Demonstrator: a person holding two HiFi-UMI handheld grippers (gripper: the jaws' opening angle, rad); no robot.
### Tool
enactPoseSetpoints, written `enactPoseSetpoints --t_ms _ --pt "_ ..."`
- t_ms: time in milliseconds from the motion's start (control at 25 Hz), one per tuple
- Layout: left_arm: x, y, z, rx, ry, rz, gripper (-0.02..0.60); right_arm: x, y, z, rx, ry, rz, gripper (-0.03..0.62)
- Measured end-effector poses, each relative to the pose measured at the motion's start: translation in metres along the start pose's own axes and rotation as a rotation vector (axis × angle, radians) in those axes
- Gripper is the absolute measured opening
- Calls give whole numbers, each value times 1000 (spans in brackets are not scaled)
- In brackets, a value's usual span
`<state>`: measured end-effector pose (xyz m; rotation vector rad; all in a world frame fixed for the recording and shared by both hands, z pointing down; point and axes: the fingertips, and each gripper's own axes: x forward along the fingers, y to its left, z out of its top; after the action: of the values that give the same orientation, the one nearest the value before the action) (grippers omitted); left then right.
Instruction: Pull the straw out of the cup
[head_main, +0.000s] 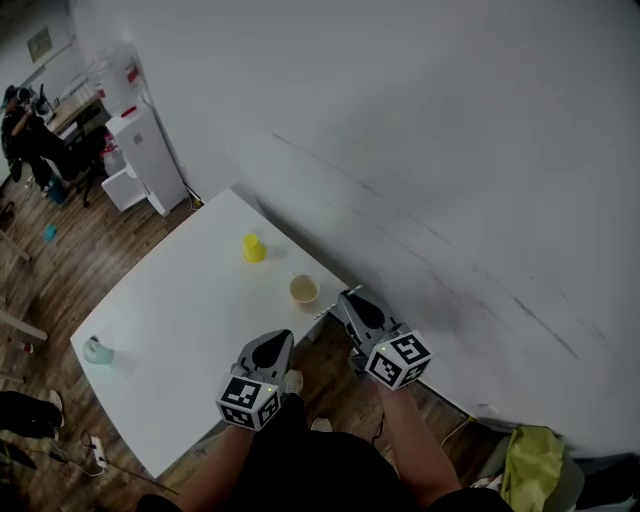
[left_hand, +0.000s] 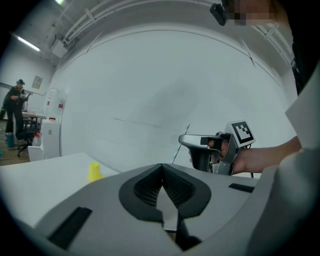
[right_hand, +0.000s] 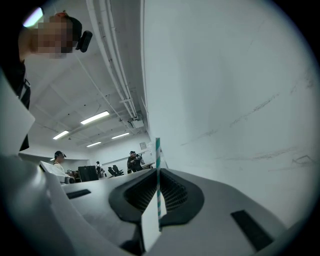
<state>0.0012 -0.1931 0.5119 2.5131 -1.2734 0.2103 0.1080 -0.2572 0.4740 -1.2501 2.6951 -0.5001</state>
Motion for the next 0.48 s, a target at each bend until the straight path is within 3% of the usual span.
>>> enactPoseSetpoints --t_ms 480 --pt "-40 -47 1 22 -52 -4 14 -74 17 11 38 -79 -14 35"
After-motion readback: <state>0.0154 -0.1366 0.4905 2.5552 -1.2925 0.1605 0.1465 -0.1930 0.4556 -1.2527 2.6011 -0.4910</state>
